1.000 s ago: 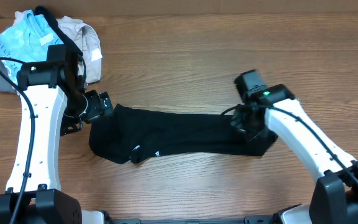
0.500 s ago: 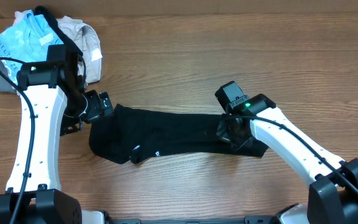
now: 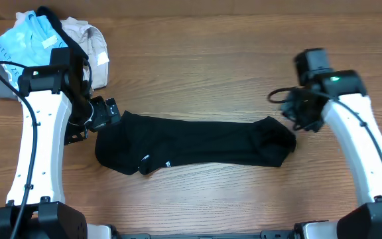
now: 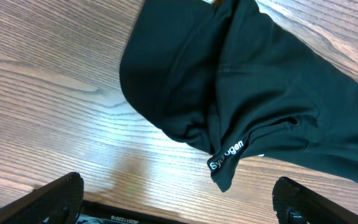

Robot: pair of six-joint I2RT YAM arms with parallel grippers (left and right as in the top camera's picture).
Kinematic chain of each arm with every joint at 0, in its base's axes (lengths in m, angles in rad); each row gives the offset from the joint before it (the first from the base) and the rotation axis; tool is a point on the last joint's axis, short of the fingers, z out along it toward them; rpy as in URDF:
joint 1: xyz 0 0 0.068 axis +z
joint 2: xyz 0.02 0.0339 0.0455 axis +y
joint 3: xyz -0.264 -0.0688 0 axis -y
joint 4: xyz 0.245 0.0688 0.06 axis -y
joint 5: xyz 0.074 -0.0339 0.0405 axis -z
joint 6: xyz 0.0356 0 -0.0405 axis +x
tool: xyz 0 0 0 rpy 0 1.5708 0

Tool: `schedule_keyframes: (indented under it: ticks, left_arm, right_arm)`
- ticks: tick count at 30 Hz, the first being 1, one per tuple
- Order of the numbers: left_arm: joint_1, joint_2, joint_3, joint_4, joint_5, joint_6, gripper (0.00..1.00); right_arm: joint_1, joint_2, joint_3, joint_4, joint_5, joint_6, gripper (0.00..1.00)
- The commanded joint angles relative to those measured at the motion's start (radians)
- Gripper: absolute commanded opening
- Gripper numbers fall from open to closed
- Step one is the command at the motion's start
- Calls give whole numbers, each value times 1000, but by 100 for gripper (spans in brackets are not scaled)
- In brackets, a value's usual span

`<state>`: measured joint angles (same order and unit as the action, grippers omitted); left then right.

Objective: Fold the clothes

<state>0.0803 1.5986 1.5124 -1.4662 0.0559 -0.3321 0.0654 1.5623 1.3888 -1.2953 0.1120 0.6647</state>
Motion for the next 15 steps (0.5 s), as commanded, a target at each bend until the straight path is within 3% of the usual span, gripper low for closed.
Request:
schedule_keyframes:
  ticks: [1,15]
  left_arm:
    - [-2,-15,-5,1,-7,22,100]
    - [-2,-15,-5,2,-6,22,100]
  right_arm:
    - [-85,16,-43,23,5,-68,17]
    - [-107,72,-335,322,-216,-123,12]
